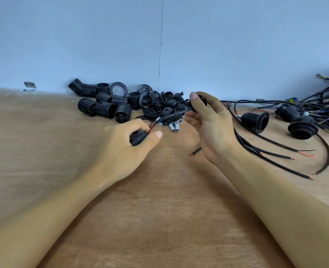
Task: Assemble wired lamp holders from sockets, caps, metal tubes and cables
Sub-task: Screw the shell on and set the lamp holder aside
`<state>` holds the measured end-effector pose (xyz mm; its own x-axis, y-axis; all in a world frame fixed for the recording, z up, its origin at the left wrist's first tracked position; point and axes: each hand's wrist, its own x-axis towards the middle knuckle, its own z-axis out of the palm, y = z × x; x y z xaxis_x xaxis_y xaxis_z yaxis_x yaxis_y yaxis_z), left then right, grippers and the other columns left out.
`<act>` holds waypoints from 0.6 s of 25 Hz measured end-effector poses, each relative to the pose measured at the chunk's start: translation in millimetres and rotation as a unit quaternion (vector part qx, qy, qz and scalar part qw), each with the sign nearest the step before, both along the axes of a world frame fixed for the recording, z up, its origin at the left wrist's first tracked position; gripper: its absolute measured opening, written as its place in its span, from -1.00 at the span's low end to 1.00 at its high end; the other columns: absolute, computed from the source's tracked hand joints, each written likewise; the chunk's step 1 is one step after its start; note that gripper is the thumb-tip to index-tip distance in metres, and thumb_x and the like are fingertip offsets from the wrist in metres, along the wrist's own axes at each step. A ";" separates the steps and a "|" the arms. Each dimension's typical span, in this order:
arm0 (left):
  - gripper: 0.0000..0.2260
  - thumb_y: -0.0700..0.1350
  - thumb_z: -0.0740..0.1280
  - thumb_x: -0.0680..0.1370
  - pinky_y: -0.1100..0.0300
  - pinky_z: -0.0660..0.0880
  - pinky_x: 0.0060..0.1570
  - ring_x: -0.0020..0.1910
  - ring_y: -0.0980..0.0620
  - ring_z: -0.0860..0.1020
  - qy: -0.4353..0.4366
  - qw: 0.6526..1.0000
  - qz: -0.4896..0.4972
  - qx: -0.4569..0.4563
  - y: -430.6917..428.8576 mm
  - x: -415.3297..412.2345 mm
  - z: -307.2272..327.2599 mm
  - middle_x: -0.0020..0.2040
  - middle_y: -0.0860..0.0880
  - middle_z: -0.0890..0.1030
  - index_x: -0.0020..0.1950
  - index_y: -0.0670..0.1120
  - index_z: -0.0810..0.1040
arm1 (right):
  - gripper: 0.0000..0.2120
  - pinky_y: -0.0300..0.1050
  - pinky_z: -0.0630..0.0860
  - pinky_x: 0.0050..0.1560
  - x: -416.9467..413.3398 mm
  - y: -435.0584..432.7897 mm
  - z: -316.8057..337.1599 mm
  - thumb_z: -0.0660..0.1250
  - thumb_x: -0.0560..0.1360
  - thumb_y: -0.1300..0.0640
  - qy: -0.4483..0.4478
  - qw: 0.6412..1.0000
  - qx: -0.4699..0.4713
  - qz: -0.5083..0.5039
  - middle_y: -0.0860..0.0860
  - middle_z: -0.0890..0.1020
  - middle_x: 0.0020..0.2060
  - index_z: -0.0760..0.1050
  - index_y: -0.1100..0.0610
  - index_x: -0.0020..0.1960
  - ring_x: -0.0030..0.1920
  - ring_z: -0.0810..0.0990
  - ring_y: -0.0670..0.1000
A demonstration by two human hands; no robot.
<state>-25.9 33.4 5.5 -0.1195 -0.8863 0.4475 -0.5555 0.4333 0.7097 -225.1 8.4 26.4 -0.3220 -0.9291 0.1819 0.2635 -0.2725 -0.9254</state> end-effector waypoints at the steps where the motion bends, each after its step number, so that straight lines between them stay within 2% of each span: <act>1: -0.75 0.23 0.37 0.54 0.27 0.34 -0.39 -0.41 0.06 0.50 -0.011 1.000 -0.001 0.007 0.4 -0.7 -0.3 -0.42 0.04 0.57 -0.20 0.10 0.62 | -0.53 -0.14 0.59 0.00 -0.6 0.4 0.7 0.51 0.50 0.09 -0.011 1.000 -0.007 0.019 0.01 0.54 -0.15 0.51 0.24 0.32 -0.23 0.62 -0.06; 3: -0.73 0.20 0.37 0.55 0.27 0.34 -0.39 -0.44 0.08 0.49 -0.005 1.000 0.002 0.017 0.8 -3.1 -1.6 -0.44 0.02 0.57 -0.24 0.08 0.64 | -0.34 -0.10 0.59 0.11 -1.9 1.3 1.3 0.58 0.41 0.03 0.036 0.998 -0.015 0.052 -0.01 0.59 -0.09 0.45 0.24 0.40 -0.11 0.68 -0.07; 5: -0.74 0.15 0.40 0.56 0.33 0.34 -0.41 -0.48 0.14 0.45 0.021 1.000 0.011 0.021 0.9 -4.1 -1.7 -0.48 0.06 0.53 -0.25 0.05 0.63 | -0.25 -0.04 0.56 0.24 1.7 3.8 0.1 0.61 0.35 -0.04 0.144 0.989 -0.005 0.046 -0.08 0.67 -0.01 0.42 0.12 0.45 0.08 0.69 -0.07; 7: -0.80 0.14 0.43 0.54 0.37 0.36 -0.37 -0.43 0.16 0.48 0.024 1.000 0.010 0.012 1.5 -3.7 -0.9 -0.43 0.09 0.54 -0.20 0.06 0.63 | -0.40 0.01 0.57 0.25 5.3 5.4 -3.3 0.55 0.41 -0.08 0.217 0.976 -0.006 -0.009 -0.17 0.69 -0.05 0.48 0.02 0.38 0.09 0.68 -0.06; 9: -0.87 0.12 0.47 0.52 0.39 0.40 -0.28 -0.29 0.16 0.55 0.025 1.000 -0.005 0.016 1.7 -3.7 0.7 -0.29 0.10 0.61 -0.04 0.11 0.62 | -0.56 0.07 0.59 0.19 5.7 7.0 -5.7 0.46 0.49 -0.11 0.262 0.963 -0.016 -0.058 -0.13 0.70 -0.10 0.55 0.00 0.32 0.02 0.69 -0.02; 12: -0.71 0.03 0.45 0.56 0.49 0.36 -0.18 -0.07 0.25 0.57 0.034 0.997 -0.038 0.055 -1.4 -4.9 -1.0 -0.08 0.18 0.63 0.27 0.14 0.54 | -0.59 0.06 0.61 0.14 7.3 10.5 -6.9 0.38 0.52 -0.21 0.293 0.953 -0.035 -0.065 -0.10 0.69 -0.10 0.56 -0.07 0.30 -0.03 0.69 -0.04; 15: -0.63 0.00 0.39 0.61 0.52 0.35 0.00 0.08 0.33 0.54 0.043 0.994 -0.067 0.074 -3.6 -4.1 -1.6 0.11 0.22 0.61 0.42 0.12 0.49 | -0.75 0.05 0.64 0.06 14.0 14.4 -6.6 0.21 0.62 -0.19 0.290 0.952 -0.083 -0.044 -0.06 0.69 -0.14 0.60 -0.12 0.11 -0.08 0.69 -0.07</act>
